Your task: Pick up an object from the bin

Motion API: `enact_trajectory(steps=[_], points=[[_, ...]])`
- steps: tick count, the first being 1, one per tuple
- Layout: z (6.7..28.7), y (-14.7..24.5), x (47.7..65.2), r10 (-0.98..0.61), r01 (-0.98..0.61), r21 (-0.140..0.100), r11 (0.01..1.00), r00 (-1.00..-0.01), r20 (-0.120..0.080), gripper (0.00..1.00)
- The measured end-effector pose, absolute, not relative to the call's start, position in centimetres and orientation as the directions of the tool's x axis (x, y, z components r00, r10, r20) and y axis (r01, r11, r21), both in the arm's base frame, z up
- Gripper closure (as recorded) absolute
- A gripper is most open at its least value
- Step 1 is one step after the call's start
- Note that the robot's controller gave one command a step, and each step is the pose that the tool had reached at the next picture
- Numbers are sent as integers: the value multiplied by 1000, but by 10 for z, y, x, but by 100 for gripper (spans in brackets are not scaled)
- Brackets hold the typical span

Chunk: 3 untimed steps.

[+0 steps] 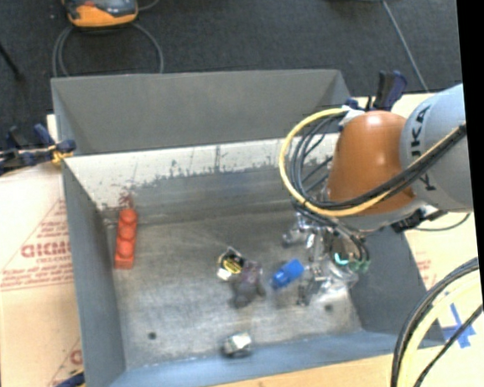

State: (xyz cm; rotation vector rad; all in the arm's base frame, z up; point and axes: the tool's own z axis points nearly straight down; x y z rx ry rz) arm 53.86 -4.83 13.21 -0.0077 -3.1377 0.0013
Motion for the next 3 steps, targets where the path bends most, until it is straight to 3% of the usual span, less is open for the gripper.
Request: enact_trajectory(steps=[1,2,3], points=[[77,-35,538,25,25,1,1000,-1000,-2,0],[74,-47,540,-216,-216,-4,976,-976,-15,0],[75,-47,540,-217,-217,-4,976,-976,-14,100]])
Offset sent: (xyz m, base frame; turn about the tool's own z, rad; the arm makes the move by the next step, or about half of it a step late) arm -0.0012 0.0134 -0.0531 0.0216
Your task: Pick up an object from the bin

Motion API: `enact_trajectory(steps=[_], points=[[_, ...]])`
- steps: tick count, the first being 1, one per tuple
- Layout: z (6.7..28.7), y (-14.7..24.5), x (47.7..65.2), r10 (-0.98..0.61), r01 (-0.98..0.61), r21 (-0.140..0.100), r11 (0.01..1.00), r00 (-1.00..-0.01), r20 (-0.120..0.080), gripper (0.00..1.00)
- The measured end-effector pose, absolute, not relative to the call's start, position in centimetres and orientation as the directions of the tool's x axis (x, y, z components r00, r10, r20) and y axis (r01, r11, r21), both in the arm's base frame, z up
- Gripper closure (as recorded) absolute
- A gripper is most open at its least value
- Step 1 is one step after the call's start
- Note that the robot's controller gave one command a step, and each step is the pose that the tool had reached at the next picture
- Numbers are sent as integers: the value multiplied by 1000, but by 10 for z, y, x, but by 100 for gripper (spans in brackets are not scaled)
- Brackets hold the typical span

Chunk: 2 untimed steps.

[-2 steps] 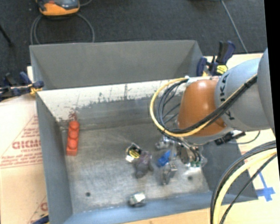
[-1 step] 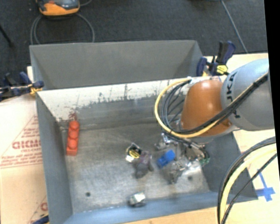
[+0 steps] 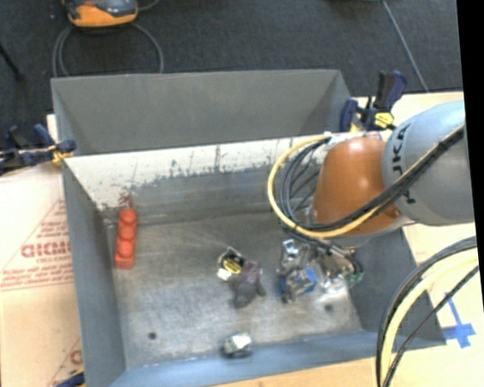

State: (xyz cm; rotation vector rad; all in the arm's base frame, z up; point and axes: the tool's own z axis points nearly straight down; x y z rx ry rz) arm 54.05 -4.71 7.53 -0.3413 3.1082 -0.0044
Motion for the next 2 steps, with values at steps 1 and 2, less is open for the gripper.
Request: enact_trajectory(steps=[1,2], points=[[174,-76,526,-514,-514,-5,858,-858,-6,100],[275,-71,560,-685,-685,-9,728,-728,-8,100]])
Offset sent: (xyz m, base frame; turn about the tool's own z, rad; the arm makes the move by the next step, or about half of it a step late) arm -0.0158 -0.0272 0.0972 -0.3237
